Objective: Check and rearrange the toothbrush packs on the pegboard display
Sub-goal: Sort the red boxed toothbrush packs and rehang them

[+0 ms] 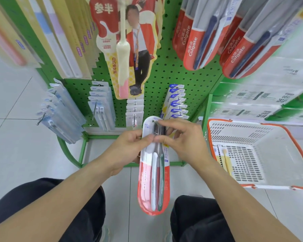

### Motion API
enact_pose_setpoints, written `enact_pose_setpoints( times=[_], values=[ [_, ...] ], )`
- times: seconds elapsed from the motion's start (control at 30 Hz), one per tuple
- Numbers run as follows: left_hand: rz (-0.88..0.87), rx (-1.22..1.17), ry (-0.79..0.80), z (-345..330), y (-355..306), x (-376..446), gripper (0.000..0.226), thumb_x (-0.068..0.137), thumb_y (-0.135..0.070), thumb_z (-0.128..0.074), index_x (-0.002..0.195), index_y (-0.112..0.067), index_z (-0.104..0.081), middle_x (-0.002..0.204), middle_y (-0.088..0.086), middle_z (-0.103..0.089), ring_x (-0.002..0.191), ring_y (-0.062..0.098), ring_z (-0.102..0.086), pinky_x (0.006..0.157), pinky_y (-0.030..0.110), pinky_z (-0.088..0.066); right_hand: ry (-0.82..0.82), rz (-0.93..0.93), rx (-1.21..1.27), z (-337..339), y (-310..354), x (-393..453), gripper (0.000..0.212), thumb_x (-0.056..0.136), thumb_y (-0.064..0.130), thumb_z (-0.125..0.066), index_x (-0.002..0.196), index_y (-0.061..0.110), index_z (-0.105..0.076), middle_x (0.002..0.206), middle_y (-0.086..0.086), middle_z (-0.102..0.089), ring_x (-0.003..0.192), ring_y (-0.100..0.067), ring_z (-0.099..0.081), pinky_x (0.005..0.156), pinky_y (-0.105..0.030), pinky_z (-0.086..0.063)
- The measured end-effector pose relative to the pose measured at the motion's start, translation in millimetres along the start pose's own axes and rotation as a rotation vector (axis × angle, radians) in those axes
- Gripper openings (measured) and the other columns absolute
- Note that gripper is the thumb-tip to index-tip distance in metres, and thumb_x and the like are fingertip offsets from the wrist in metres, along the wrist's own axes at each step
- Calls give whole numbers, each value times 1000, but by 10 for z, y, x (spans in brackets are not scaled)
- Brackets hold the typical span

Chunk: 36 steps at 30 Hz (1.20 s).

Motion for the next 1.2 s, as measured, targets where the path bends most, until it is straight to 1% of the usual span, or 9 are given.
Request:
enact_pose_setpoints(
  times=[0.17, 0.27, 0.53, 0.63, 0.73, 0.8, 0.97, 1.07, 1.2],
  values=[
    [-7, -143, -59, 25, 16, 24, 23, 104, -19, -51, 113, -11, -70, 95, 9, -78, 77, 20, -75, 61, 28, -58, -75, 43, -62, -5, 18, -33, 33, 81, 30, -81, 111, 19, -77, 125, 4, -67, 111, -6, -60, 99, -18, -45],
    [11, -186, -81, 51, 44, 47, 24, 103, -20, -52, 115, -9, -70, 99, 11, -78, 77, 19, -75, 62, 28, -58, -84, 56, -103, -28, 44, -32, 31, 83, 27, -79, 113, 17, -77, 121, 3, -70, 112, -10, -63, 104, -17, -42],
    [8, -176, -69, 38, 68, 60, 21, 103, -18, -53, 112, -11, -71, 100, 11, -78, 81, 22, -75, 66, 30, -61, -233, -23, -116, -34, 61, -111, 24, 76, 13, -86, 99, 10, -80, 95, -2, -78, 99, -9, -69, 95, -6, -45],
    [-7, -151, -82, 44, 72, 59, 21, 103, -18, -53, 114, -12, -70, 99, 10, -78, 83, 23, -76, 71, 32, -63, -269, -46, -88, 16, 68, -109, 16, 72, 17, -90, 85, 13, -82, 83, 1, -78, 80, -7, -71, 80, -16, -54],
    [-44, -117, -110, 80, 65, 68, 22, 103, -17, -54, 118, -12, -69, 100, 9, -78, 83, 22, -76, 68, 30, -62, -200, -154, -89, 7, 22, -103, 14, 72, 25, -91, 76, 23, -78, 74, 12, -74, 72, -2, -68, 67, -17, -53],
    [-76, -78, -124, 95, 52, 58, 23, 103, -16, -54, 120, -12, -69, 100, 8, -78, 84, 21, -76, 68, 26, -60, -131, -263, -87, -27, -75, -98, 23, 73, 31, -90, 85, 25, -71, 83, 14, -71, 79, -2, -66, 68, -17, -52],
    [-145, -12, -138, 109, 16, 44, 22, 103, -13, -53, 120, -17, -68, 101, 6, -78, 91, 23, -76, 79, 32, -61, 175, -643, 270, -223, -340, -183, 40, 78, 31, -86, 107, 17, -62, 94, -7, -74, 82, -25, -73, 70, -43, -61],
    [-148, -9, -104, 104, -35, 48, 23, 100, -12, -57, 120, -16, -68, 102, 5, -78, 93, 24, -75, 79, 32, -61, 228, -629, 473, -270, -251, -219, 21, 88, 19, -78, 103, 7, -69, 97, -18, -75, 78, -28, -72, 64, -40, -61],
    [-154, 3, -72, 102, -56, 55, 25, 92, -11, -68, 117, -14, -69, 100, 6, -78, 93, 25, -75, 80, 31, -62, 219, -598, 496, -256, -202, -208, 23, 88, 19, -78, 104, 3, -70, 100, -22, -74, 79, -33, -73, 59, -38, -59]
  ],
)
Point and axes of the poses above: each hand's wrist, its own x-axis towards the middle knuckle, its own z-axis out of the back of the hand, y = z × x, the point moved 7 cm from there along x, towards the middle knuckle
